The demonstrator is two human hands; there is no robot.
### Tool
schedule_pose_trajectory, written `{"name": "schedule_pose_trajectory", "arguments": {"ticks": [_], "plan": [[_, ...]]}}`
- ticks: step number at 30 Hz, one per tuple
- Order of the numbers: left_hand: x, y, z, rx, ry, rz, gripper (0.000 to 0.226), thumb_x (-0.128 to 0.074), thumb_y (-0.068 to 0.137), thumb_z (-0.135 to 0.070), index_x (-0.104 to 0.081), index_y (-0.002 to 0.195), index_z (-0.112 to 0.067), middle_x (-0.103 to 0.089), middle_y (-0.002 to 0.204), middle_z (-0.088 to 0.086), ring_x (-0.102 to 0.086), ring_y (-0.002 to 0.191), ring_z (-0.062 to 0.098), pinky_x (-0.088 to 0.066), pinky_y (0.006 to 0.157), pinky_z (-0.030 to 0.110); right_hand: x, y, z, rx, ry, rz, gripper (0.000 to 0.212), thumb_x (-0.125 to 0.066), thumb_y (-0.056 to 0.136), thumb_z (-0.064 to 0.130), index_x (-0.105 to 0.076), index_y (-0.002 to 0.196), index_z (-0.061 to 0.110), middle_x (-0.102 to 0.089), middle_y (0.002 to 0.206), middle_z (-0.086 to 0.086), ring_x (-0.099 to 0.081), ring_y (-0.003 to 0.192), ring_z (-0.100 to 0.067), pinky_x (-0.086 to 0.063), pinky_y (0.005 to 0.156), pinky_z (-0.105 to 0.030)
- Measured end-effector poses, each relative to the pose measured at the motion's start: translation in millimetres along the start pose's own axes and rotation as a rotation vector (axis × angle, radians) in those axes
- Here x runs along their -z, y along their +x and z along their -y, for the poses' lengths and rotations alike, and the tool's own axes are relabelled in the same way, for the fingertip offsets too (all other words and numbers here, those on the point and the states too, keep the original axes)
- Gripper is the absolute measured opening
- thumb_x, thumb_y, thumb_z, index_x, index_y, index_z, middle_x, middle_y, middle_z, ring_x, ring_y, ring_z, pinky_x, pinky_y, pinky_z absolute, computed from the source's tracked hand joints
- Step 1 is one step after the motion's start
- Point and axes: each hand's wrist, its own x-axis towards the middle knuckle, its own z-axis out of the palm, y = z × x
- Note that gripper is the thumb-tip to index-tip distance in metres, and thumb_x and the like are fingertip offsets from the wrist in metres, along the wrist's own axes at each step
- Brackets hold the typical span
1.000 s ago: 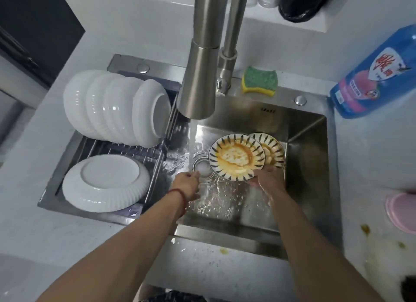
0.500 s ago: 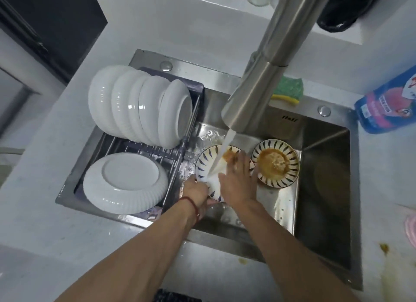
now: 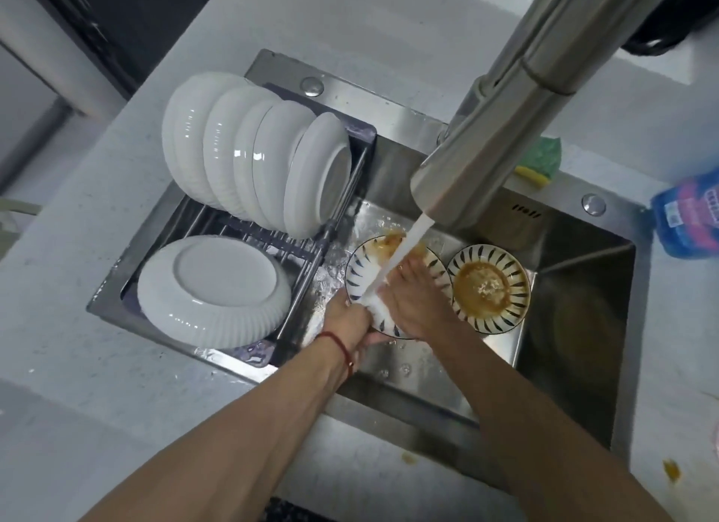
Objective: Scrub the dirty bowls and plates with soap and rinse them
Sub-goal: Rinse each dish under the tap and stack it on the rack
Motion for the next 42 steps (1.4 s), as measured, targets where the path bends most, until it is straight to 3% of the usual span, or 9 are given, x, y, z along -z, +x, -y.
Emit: {"name": "schedule_pose_trajectory", "arguments": {"ticks": [6, 12, 18, 21, 25, 30, 35, 39, 42], "plan": [[16, 20, -12, 0.023, -0.035, 0.004, 0.054, -0.040, 0.096, 0.018, -0.045, 0.144, -0.005, -0.073, 0.101, 0.018, -0.074, 0.070, 0.028, -0.059, 0.086, 0.065, 12, -37, -1, 0.432, 0.118, 0.039, 0.051, -0.021, 0.113, 0.036, -0.030, 0.160, 0.020, -0.014, 0.169, -0.001, 0.000, 0.158, -0.015, 0.006, 0.127, -0.031], [0, 7, -3, 0.006, -0.079, 0.030, 0.067, -0.031, 0.088, 0.026, -0.053, 0.141, -0.008, -0.071, 0.103, 0.015, -0.075, 0.072, 0.026, -0.062, 0.069, 0.062, 10, 0, -5, 0.127, -0.112, -0.076, 0.065, -0.015, 0.106, 0.043, -0.043, 0.154, 0.008, -0.026, 0.166, -0.019, -0.012, 0.156, -0.040, -0.015, 0.125, -0.059], [19, 15, -11, 0.037, -0.190, 0.024, 0.070, -0.032, 0.083, 0.028, -0.046, 0.142, -0.005, -0.064, 0.122, 0.025, -0.075, 0.088, 0.040, -0.063, 0.068, 0.061, 16, -23, -20, 0.502, 0.056, 0.124, 0.050, -0.029, 0.111, 0.037, -0.028, 0.160, 0.027, -0.019, 0.169, -0.001, -0.001, 0.158, -0.021, -0.009, 0.129, -0.045], [15, 21, 3, 0.022, -0.133, -0.020, 0.087, -0.034, 0.076, 0.028, -0.044, 0.150, -0.016, -0.063, 0.129, 0.020, -0.070, 0.108, 0.044, -0.052, 0.088, 0.075, 23, -31, -52, 0.322, -0.016, 0.142, 0.055, -0.030, 0.113, 0.031, -0.012, 0.164, 0.020, 0.004, 0.171, -0.003, 0.011, 0.156, -0.017, 0.002, 0.127, -0.033], [4, 7, -1, -0.006, -0.135, 0.011, 0.074, -0.031, 0.082, 0.029, -0.049, 0.144, -0.007, -0.070, 0.110, 0.018, -0.075, 0.082, 0.030, -0.059, 0.079, 0.069, 21, 6, 4, 0.129, -0.046, 0.032, 0.058, -0.026, 0.112, 0.036, -0.012, 0.163, 0.013, 0.004, 0.171, -0.012, 0.008, 0.158, -0.029, 0.012, 0.125, -0.040], [12, 13, -19, 0.012, -0.095, -0.040, 0.067, -0.038, 0.088, 0.024, -0.042, 0.148, -0.003, -0.071, 0.113, 0.023, -0.076, 0.085, 0.036, -0.064, 0.074, 0.057, 5, -29, 3, 0.339, 0.287, 0.098, 0.051, -0.032, 0.108, 0.036, -0.034, 0.159, 0.030, -0.021, 0.169, 0.001, -0.013, 0.156, -0.018, -0.012, 0.127, -0.043], [1, 10, -11, 0.052, 0.013, -0.076, 0.045, -0.041, 0.092, 0.017, -0.051, 0.133, 0.000, -0.068, 0.122, 0.022, -0.075, 0.085, 0.040, -0.065, 0.056, 0.046, -11, -54, -32, 0.218, 0.061, -0.083, 0.079, -0.064, 0.093, 0.006, -0.028, 0.162, 0.023, -0.027, 0.167, -0.004, -0.028, 0.153, -0.027, -0.037, 0.119, -0.046], [-18, 10, -25, -0.054, 0.110, -0.126, 0.026, -0.057, 0.103, -0.017, -0.065, 0.125, -0.006, -0.076, 0.109, 0.016, -0.077, 0.086, 0.030, -0.065, 0.079, 0.047, -5, -37, -1, 0.026, 0.195, -0.275, 0.065, -0.068, 0.091, -0.002, -0.051, 0.150, 0.021, -0.058, 0.146, -0.008, -0.060, 0.129, -0.028, -0.048, 0.109, -0.044], [-38, 4, -32, -0.228, 0.303, -0.038, 0.055, -0.047, 0.107, -0.048, -0.043, 0.154, -0.020, -0.067, 0.129, 0.015, -0.068, 0.091, 0.018, -0.059, 0.075, 0.035, 13, -33, 24, -0.225, 0.686, -0.271, 0.020, -0.070, 0.095, 0.011, -0.074, 0.114, 0.011, -0.075, 0.091, -0.003, -0.067, 0.077, -0.020, -0.055, 0.062, -0.028]]}}
